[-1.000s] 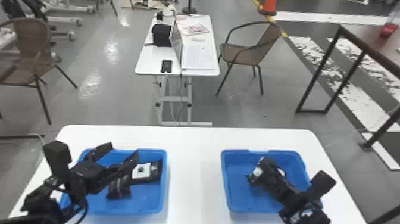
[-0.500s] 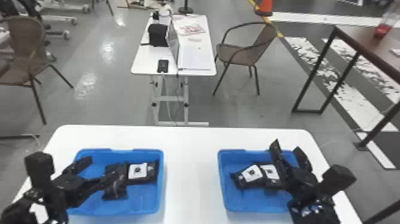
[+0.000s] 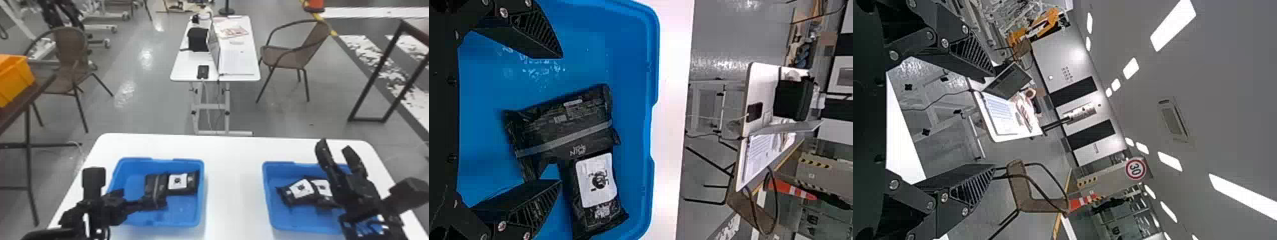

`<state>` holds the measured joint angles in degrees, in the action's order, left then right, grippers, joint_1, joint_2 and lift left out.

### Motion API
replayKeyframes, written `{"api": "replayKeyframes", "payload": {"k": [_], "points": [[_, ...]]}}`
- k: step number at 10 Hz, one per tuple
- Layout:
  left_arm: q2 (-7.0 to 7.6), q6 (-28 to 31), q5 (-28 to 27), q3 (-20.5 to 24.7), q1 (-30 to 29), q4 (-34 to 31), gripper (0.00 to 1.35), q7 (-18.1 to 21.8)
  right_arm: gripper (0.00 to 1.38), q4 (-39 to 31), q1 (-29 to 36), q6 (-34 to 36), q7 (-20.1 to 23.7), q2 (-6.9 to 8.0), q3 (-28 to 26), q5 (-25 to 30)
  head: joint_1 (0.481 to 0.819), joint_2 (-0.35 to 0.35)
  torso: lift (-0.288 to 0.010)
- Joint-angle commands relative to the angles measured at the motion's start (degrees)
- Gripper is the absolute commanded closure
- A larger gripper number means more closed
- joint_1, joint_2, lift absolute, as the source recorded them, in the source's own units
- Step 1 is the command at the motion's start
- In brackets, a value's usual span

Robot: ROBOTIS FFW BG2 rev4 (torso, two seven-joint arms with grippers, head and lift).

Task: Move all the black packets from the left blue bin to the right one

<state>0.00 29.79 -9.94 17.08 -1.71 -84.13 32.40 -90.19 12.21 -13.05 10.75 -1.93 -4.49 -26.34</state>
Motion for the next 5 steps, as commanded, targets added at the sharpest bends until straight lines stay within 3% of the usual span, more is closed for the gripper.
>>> {"api": "replayKeyframes", "payload": {"k": [1, 2, 3, 4, 5], "points": [[-0.15, -0.7, 1.41, -3.02, 5.4, 8.9, 0.15, 0.03, 0.41, 0.71, -0.78, 0.39, 0.94, 0.0, 0.1, -0.9, 0.695, 0.016, 0.0], [2.72, -1.4, 5.54, -7.24, 9.1, 16.1, 0.16, 0.03, 0.41, 1.24, -1.05, 0.48, 1.55, 0.0, 0.27, -1.6, 0.695, 0.006, 0.0], [4.57, 0.45, 6.6, -11.2, 10.85, 18.56, 0.17, -1.99, 0.41, 1.42, -1.31, 0.57, 1.82, 0.0, 0.45, -1.78, 0.695, -0.019, 0.0], [4.39, 2.38, 6.42, -11.99, 11.03, 18.48, 0.18, -3.49, 0.41, 1.59, -1.22, 0.74, 2.08, 0.0, 0.45, -2.66, 0.695, -0.039, 0.0], [3.25, 3.0, 5.28, -10.76, 10.33, 16.45, 0.2, -3.93, 0.41, 1.68, -1.13, 0.83, 2.17, 0.0, 0.36, -3.19, 0.695, -0.043, 0.0]]}}
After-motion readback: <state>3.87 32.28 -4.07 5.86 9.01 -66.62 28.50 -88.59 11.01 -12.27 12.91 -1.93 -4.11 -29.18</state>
